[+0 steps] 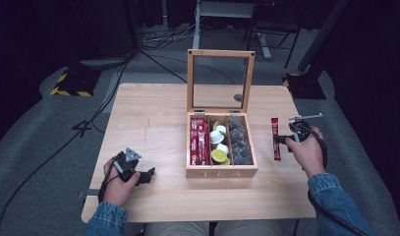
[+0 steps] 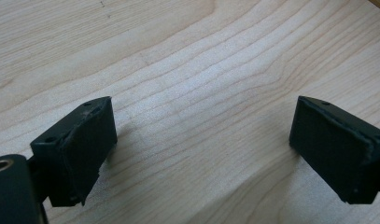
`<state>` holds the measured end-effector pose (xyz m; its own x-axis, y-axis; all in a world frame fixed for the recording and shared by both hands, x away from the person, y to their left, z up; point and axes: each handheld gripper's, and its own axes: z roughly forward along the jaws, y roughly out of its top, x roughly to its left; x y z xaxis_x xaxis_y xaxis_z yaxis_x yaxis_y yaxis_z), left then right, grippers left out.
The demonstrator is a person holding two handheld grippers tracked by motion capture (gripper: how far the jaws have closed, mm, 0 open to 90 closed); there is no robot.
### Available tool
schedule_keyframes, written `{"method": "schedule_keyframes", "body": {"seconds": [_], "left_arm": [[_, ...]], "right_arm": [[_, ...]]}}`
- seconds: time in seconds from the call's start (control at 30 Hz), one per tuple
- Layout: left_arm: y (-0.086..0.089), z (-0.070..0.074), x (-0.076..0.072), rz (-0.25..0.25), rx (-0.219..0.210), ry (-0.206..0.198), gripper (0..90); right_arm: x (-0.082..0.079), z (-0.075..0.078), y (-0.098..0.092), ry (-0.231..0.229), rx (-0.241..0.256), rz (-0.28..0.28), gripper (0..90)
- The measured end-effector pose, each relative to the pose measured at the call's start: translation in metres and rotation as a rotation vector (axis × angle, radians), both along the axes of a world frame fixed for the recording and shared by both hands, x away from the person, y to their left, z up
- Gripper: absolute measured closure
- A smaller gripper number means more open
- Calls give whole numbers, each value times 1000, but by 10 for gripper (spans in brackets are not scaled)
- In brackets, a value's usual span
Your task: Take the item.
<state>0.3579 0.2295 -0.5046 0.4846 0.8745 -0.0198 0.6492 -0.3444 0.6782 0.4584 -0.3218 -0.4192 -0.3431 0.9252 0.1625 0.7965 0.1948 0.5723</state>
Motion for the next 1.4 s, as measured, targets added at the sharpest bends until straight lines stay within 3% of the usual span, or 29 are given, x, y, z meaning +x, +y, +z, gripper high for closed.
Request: {"method": "schedule_keyframes", "body": {"seconds": [0.53,0.63,0.7,0.77,0.87,1.0,1.07,1.1,1.13,1.2,1.4], "left_arm": [[0,0,0,-2,2,2,74],[0,0,1,0,0,1,73],[0,0,1,0,0,1,73],[0,0,1,0,-1,1,72],[0,0,1,1,-2,0,72],[0,0,1,1,-2,0,72],[0,0,1,-1,-2,0,70],[0,0,1,-1,-2,0,70],[-1,0,1,0,-2,0,70],[-1,0,1,0,-2,0,70],[-1,0,1,-1,-3,0,70]], "right_arm": [[-1,-18,-3,64,-2,-36,812],[-1,-18,-3,54,-4,-40,748],[-1,-17,-3,18,4,-46,639],[-1,-15,-3,3,-5,-43,612],[-2,-9,-4,-53,1,-35,518],[-3,1,-4,-160,2,-9,426],[-4,7,-3,-211,18,4,400],[-4,7,-3,-211,18,4,400],[-5,14,-1,-257,32,15,393],[-6,21,2,-298,43,32,386],[-10,41,14,-376,58,75,381]]}}
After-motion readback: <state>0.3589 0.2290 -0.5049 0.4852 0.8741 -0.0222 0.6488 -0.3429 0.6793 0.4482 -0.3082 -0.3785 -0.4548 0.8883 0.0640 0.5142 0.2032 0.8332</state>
